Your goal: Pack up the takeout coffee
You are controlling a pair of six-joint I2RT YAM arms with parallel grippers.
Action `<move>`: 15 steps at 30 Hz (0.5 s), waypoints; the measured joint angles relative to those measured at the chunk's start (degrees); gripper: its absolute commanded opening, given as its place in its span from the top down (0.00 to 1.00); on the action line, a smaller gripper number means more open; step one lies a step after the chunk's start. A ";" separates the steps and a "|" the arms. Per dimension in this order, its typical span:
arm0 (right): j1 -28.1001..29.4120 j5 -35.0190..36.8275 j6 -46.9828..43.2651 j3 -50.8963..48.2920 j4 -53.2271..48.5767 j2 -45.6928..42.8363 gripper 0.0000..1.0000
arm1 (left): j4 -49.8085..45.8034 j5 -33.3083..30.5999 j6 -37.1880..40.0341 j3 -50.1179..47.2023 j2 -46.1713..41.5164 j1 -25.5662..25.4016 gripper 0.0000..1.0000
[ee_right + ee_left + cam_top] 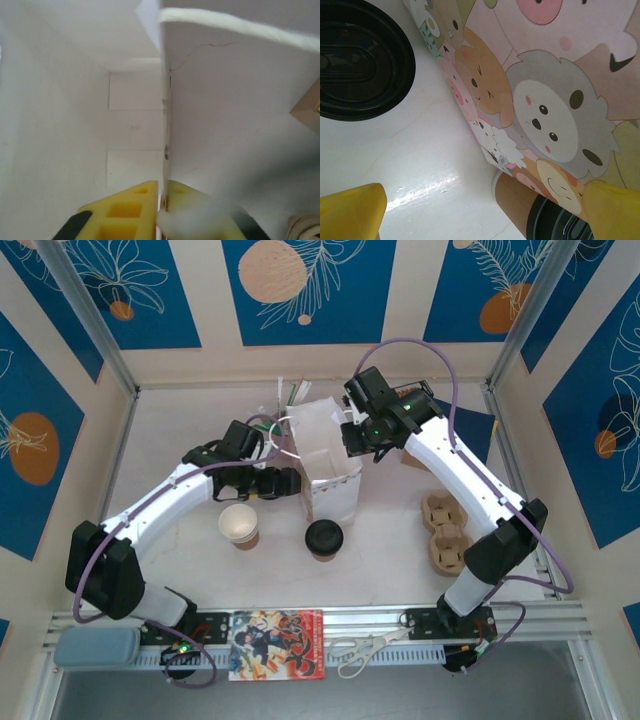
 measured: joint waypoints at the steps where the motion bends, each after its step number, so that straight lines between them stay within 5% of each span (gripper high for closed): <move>1: -0.13 0.28 -0.24 0.09 -0.09 0.00 0.96 | 0.11 0.02 0.00 0.00 0.11 -0.15 0.00; 15: -6.34 0.94 -2.14 -0.28 -1.05 -0.50 1.00 | 1.22 0.20 -0.20 3.06 3.37 -2.73 0.00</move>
